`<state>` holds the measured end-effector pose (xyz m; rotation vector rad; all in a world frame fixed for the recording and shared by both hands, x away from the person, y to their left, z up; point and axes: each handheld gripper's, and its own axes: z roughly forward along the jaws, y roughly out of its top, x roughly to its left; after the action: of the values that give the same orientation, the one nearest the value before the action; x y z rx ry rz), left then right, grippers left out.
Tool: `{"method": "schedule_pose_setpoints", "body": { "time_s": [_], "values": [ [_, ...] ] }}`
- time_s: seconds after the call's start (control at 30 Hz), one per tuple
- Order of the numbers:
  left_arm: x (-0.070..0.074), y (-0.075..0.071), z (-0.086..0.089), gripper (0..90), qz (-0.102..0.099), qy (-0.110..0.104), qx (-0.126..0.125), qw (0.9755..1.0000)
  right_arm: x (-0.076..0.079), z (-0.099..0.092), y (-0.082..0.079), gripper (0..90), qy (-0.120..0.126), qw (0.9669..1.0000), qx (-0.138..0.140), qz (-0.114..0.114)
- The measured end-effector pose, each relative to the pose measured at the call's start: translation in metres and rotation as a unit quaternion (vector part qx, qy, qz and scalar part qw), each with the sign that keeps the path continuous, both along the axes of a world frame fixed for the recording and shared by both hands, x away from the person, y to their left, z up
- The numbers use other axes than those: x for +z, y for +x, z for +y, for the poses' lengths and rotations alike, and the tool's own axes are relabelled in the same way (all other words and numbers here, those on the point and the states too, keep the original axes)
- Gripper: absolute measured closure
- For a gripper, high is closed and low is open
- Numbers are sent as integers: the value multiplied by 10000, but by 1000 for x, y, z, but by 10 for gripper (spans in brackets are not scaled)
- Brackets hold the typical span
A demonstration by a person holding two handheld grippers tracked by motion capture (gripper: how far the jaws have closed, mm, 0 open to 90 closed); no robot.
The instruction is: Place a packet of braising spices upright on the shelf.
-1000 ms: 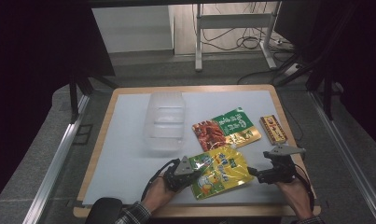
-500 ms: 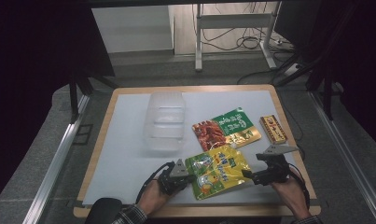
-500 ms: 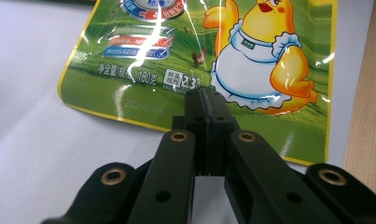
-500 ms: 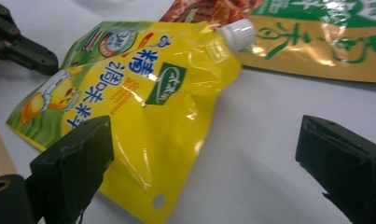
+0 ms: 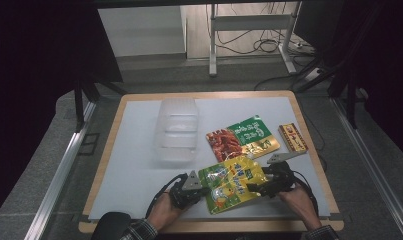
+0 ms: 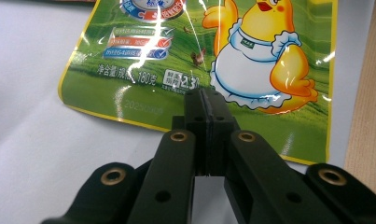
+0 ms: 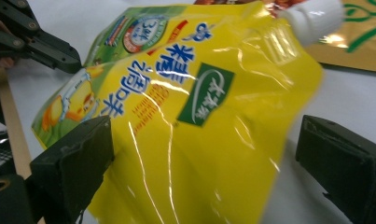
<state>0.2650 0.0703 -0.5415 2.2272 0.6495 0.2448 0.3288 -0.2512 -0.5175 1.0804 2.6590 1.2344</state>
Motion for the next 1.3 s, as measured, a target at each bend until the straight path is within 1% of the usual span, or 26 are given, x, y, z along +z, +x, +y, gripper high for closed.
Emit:
{"method": "schedule_pose_setpoints", "body": {
  "time_s": [0.03, 0.17, 0.2, 0.23, 0.27, 0.37, 0.4, 0.43, 0.47, 0.5, 0.53, 0.57, 0.6, 0.63, 0.67, 0.8, 0.93, 0.97, 1.0, 1.07, 1.1, 1.13, 1.17, 1.2, 1.27, 1.3],
  "values": [
    [0, 0, 0, 900, -15, 49, -30, 10000, -1, 2, 2, 49, 28, 10000, 23, 55],
    [0, 0, 0, 900, -46, 29, -21, 10000, -2, 13, 5, 55, 155, 9990, 195, 384],
    [0, 0, 0, 900, -43, 26, -25, 10000, -3, 16, 6, 54, 256, 9982, 255, 477],
    [0, 0, 0, 900, -40, 60, -53, 10000, -3, 16, 6, 54, 256, 9982, 255, 477],
    [0, 0, 0, 900, -28, 49, -48, 10000, -4, 18, 6, 54, 326, 9976, 309, 534],
    [0, 0, 0, 900, -28, 45, -44, 10000, -2, 21, 5, 80, 294, 9975, 253, 598],
    [0, 0, 0, 900, -32, 48, -31, 10000, 1, 23, 4, 170, 240, 9981, 131, 559],
    [0, 0, 0, 900, -39, 43, -28, 10000, 1, 23, 4, 170, 240, 9981, 131, 559],
    [0, 0, 0, 900, -18, 30, -11, 10000, 2, 23, 3, 234, 194, 9986, 44, 494],
    [0, 0, 0, 900, 17, -39, 53, 10000, 7, 19, 3, 350, 312, 9984, -99, 472],
    [0, 0, 0, 900, 17, -39, 53, 10000, 7, 19, 3, 350, 312, 9984, -99, 472],
    [1, 0, 0, 900, 31, -49, 73, 10000, 9, 16, 4, 425, 456, 9975, -164, 504],
    [2, -1, -1, 900, -7, 50, 65, 10000, 12, 12, 3, 548, 694, 9965, -198, 430],
    [2, -1, -1, 900, -7, 50, 65, 10000, 12, 12, 3, 548, 694, 9965, -198, 430],
    [4, -2, -2, 900, -54, 113, 73, 9999, 16, 11, 1, 577, 780, 9960, -224, 373],
    [6, -6, -5, 876, -220, 280, 119, 9993, 20, 13, 0, 682, 787, 9961, -199, 350],
    [7, -5, -4, 857, -198, 265, 174, 9993, 20, 13, 0, 684, 717, 9967, -142, 356],
    [7, -5, -4, 847, -199, 263, 186, 9993, 20, 13, 1, 704, 714, 9964, -169, 427],
    [8, -5, -4, 811, -225, 276, 208, 9991, 21, 13, 1, 770, 707, 9961, -175, 500],
    [9, -6, -2, 796, -265, 275, 244, 9990, 22, 13, 1, 788, 691, 9961, -177, 511],
    [10, -6, -1, 776, -279, 257, 274, 9989, 23, 13, 1, 807, 685, 9960, -188, 547],
    [11, -6, 1, 735, -267, 238, 294, 9989, 24, 13, 1, 836, 760, 9952, -189, 591],
    [12, -7, 2, 735, -273, 209, 316, 9989, 24, 13, 1, 836, 760, 9952, -189, 591],
    [13, -7, 4, 707, -275, 181, 326, 9989, 25, 13, 1, 848, 776, 9950, -178, 603],
    [15, -9, 7, 647, -343, 178, 359, 9986, 28, 13, 1, 858, 791, 9950, -167, 586],
    [15, -10, 7, 587, -373, 169, 365, 9985, 30, 13, 2, 863, 806, 9950, -136, 579]
  ]
}}
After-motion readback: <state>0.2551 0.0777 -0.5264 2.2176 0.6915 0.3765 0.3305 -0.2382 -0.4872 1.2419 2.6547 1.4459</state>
